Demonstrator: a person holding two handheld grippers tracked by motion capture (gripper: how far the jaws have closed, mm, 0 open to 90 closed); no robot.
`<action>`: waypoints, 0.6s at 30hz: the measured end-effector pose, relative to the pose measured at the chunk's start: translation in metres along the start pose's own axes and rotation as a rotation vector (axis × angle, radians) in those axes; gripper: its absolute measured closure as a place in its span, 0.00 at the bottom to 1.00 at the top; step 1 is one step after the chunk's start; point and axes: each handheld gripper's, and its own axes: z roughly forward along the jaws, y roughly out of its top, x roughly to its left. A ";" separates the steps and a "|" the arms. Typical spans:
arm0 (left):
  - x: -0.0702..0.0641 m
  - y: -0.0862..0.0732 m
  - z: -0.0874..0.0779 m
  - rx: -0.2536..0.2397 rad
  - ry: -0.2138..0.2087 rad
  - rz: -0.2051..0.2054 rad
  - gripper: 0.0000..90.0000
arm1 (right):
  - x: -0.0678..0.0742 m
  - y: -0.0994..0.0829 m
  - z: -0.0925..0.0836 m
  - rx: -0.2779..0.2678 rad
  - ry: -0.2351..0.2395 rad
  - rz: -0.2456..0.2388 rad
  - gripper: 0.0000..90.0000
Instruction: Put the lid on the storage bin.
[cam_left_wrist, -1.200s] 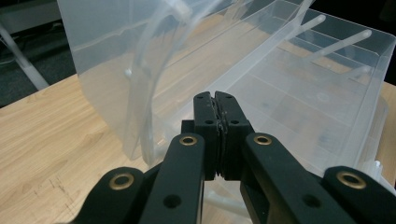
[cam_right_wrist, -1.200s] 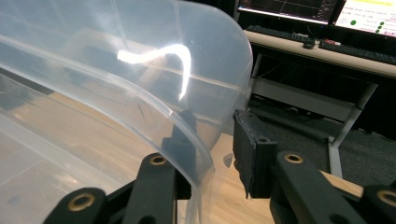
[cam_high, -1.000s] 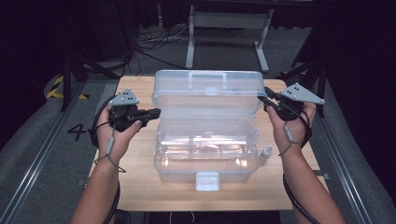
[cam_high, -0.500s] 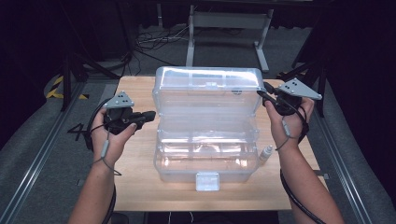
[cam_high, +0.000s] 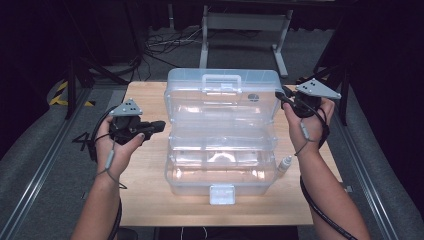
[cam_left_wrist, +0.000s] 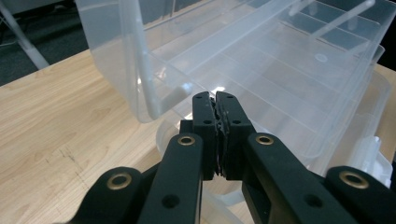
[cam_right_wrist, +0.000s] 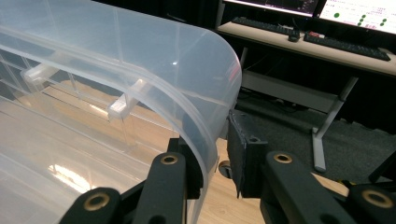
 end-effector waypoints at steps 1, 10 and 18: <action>-0.001 0.000 0.000 0.006 -0.009 0.005 0.96 | -0.001 0.001 0.001 0.005 0.002 0.003 0.85; -0.013 0.001 -0.003 0.061 -0.091 0.065 0.92 | -0.005 0.007 0.007 0.046 0.018 0.015 0.85; -0.029 -0.001 -0.005 0.115 -0.142 0.109 0.91 | -0.010 0.011 0.014 0.072 0.033 0.032 0.85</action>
